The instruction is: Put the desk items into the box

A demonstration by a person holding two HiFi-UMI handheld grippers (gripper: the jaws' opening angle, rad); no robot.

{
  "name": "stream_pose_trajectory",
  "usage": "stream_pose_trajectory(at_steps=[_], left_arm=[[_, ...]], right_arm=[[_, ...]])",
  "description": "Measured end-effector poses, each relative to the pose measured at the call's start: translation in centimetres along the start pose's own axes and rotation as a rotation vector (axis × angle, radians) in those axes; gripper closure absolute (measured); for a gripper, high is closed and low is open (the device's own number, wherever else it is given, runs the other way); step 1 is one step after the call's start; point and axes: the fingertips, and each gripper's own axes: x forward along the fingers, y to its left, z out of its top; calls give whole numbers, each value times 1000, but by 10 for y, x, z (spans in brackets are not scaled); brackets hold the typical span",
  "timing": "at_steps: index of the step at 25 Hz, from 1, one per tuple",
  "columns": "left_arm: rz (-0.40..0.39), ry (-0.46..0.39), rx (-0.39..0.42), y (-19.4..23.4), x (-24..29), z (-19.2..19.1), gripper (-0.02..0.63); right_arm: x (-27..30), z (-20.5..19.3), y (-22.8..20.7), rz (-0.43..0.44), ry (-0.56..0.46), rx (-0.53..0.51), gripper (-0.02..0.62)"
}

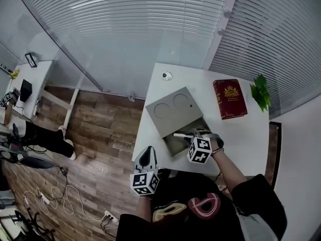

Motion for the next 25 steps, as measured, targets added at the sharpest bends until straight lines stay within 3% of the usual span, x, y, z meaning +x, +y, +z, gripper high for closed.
stream_pose_trajectory(at_steps=[10, 25], left_arm=[[53, 0, -2, 11, -4, 0, 588], [68, 14, 11, 9, 1, 0, 588]], right_arm=[[14, 3, 0, 38, -18, -17, 522], [26, 8, -8, 72, -71, 27, 522]])
